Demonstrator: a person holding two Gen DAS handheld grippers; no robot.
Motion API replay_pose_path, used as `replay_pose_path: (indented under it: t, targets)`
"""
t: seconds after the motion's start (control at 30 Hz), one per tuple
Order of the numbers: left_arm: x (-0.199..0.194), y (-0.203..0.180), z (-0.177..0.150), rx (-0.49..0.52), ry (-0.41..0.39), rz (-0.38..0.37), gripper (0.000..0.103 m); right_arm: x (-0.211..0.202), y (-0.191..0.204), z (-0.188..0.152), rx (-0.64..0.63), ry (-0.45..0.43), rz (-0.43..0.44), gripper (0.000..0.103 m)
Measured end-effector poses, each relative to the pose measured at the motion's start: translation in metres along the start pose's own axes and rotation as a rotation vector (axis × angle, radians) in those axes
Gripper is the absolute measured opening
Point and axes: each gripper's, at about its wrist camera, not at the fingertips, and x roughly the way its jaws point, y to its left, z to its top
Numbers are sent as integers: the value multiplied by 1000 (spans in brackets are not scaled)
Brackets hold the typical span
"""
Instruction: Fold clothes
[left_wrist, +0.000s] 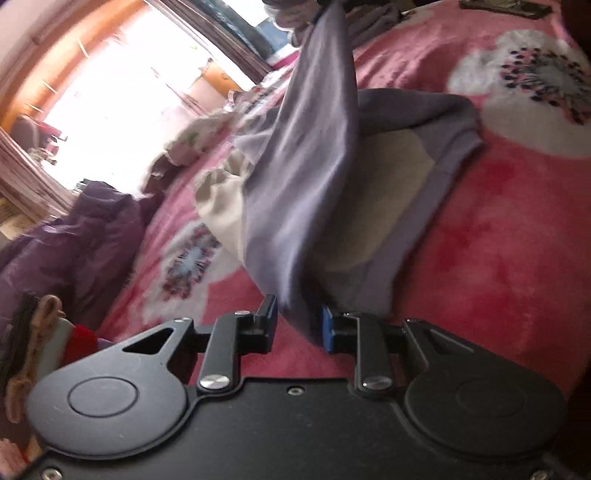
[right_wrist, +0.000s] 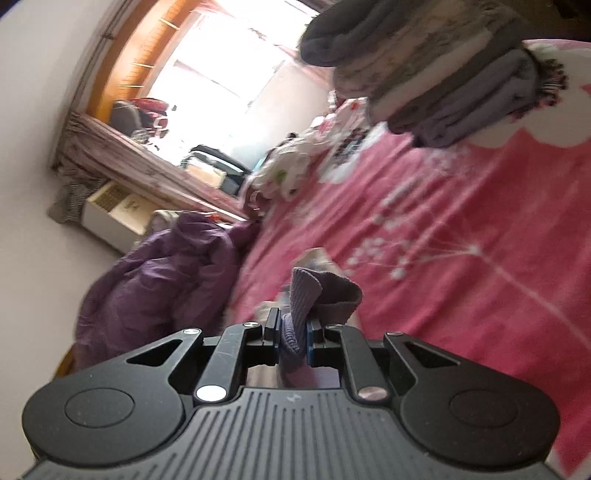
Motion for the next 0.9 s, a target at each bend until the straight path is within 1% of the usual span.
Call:
replay_pose_path:
  t: [0.1,0.27,0.43,0.6,0.77,0.83,0.9]
  targets:
    - [-5,10,-5,-12,6,-61,24,0,-16,-6,-2,10,-57,15]
    - [4,21,4,-106,6,-145,24,0,-42,-15,3,26,-123,15]
    - [17,29,13,-200,7,-224,24,3,-49,-15,-3,32,-122,15]
    - [29,38,23,-294,8,-303,24,6,-39,-8,-36,22,-124,15]
    - [29,74,35,-422,-64,-312,24,9,-33,-2,-54,34,-131,17]
    - [28,89,41,-475,-96,-312,24,10,-28,-1,-84,43,-135,18]
    - [41,100,45,-532,-100,-303,24,11,-22,1,-117,47,-139,18]
